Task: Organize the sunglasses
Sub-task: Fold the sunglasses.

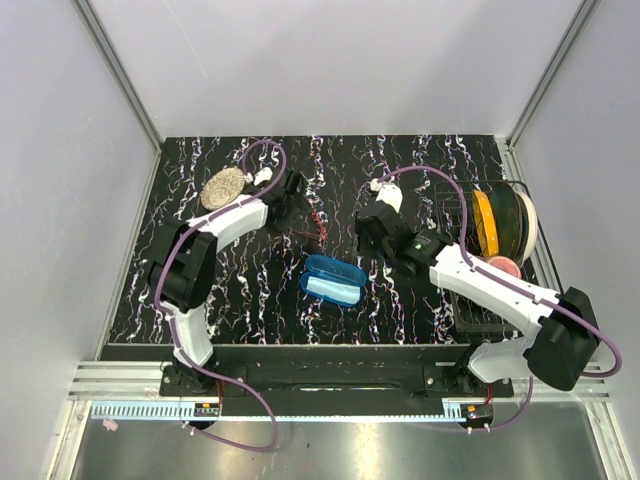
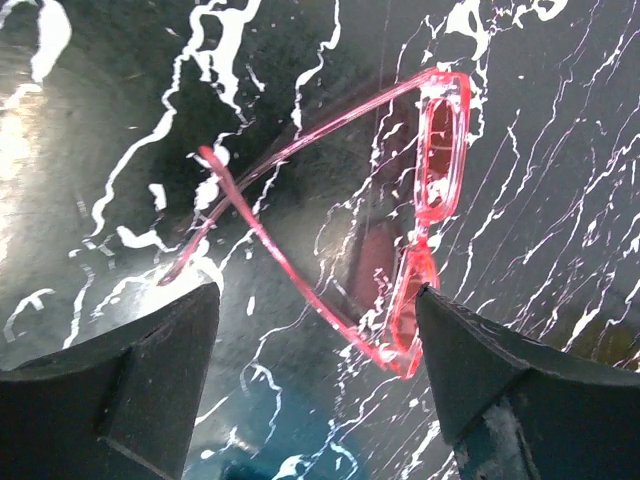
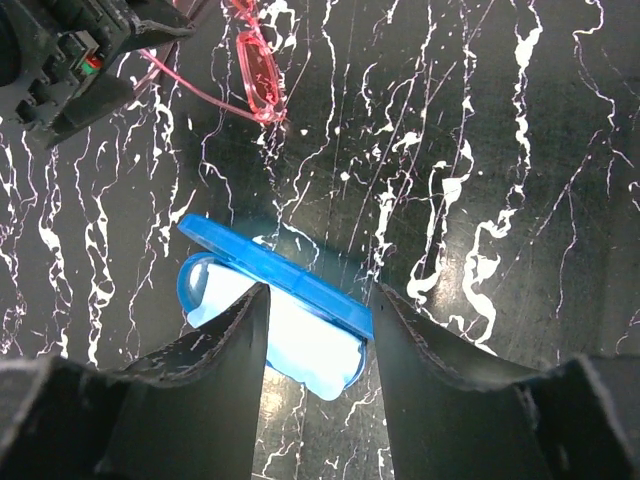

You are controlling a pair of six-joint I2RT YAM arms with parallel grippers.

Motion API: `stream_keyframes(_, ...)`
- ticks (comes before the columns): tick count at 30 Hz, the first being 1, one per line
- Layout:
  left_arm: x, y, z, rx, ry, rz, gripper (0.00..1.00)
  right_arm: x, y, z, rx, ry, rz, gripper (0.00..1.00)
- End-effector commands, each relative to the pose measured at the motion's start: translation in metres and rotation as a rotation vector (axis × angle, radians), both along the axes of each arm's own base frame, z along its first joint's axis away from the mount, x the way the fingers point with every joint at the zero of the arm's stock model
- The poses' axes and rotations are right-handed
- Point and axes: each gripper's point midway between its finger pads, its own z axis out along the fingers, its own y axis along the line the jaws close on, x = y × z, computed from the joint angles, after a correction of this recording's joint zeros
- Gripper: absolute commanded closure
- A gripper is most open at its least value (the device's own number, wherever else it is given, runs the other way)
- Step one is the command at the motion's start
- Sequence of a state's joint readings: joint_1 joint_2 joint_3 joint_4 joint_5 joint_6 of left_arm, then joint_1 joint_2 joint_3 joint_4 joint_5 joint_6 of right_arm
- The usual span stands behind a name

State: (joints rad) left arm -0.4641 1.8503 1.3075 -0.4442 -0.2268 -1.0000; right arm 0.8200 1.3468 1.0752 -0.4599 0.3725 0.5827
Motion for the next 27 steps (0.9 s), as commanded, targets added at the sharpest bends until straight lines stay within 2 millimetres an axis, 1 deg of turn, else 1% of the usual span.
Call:
stream_keyframes(1, 0.026, -0.023, 0.011, -0.112, -0.032, 0.054, 0.17, 0.009, -0.004, 0.014, 0.025, -0.019, -0.012, 0.48)
stream_keyframes(2, 0.027, -0.026, 0.009, -0.122, -0.025, 0.054, 0.17, 0.01, -0.006, 0.013, 0.022, -0.016, -0.017, 0.49)
stream_keyframes(3, 0.027, -0.028, 0.001, -0.124, -0.007, 0.06, 0.19, 0.01, -0.007, 0.012, 0.022, -0.016, -0.02, 0.48)
stream_keyframes(4, 0.029, -0.031, 0.001, -0.135, -0.003, 0.058, 0.21, 0.011, -0.01, 0.01, 0.019, -0.013, -0.029, 0.49)
stream_keyframes(5, 0.029, -0.033, -0.007, -0.131, 0.013, 0.058, 0.22, 0.011, -0.012, 0.01, 0.018, -0.012, -0.033, 0.48)
stream_keyframes(7, 0.029, -0.035, -0.013, -0.134, 0.025, 0.062, 0.29, 0.012, -0.016, 0.008, 0.018, -0.008, -0.042, 0.48)
stream_keyframes(9, 0.026, -0.038, -0.021, -0.139, 0.046, 0.06, 0.33, 0.013, -0.019, 0.007, 0.018, -0.008, -0.049, 0.49)
stream_keyframes(10, 0.025, -0.037, -0.025, -0.137, 0.056, 0.065, 0.39, 0.013, -0.022, 0.006, 0.016, -0.007, -0.054, 0.49)
stream_keyframes(15, 0.021, -0.033, -0.033, -0.123, 0.068, 0.076, 0.46, 0.014, -0.029, 0.004, 0.019, -0.002, -0.072, 0.48)
stream_keyframes(17, 0.021, -0.033, -0.035, -0.121, 0.072, 0.074, 0.52, 0.013, -0.031, 0.002, 0.015, 0.002, -0.072, 0.48)
stream_keyframes(21, 0.018, -0.032, -0.038, -0.114, 0.079, 0.071, 0.58, 0.012, -0.033, 0.001, 0.022, 0.004, -0.077, 0.48)
stream_keyframes(27, 0.013, -0.03, -0.049, -0.086, 0.098, 0.056, 0.6, 0.011, -0.035, 0.001, 0.033, 0.002, -0.083, 0.49)
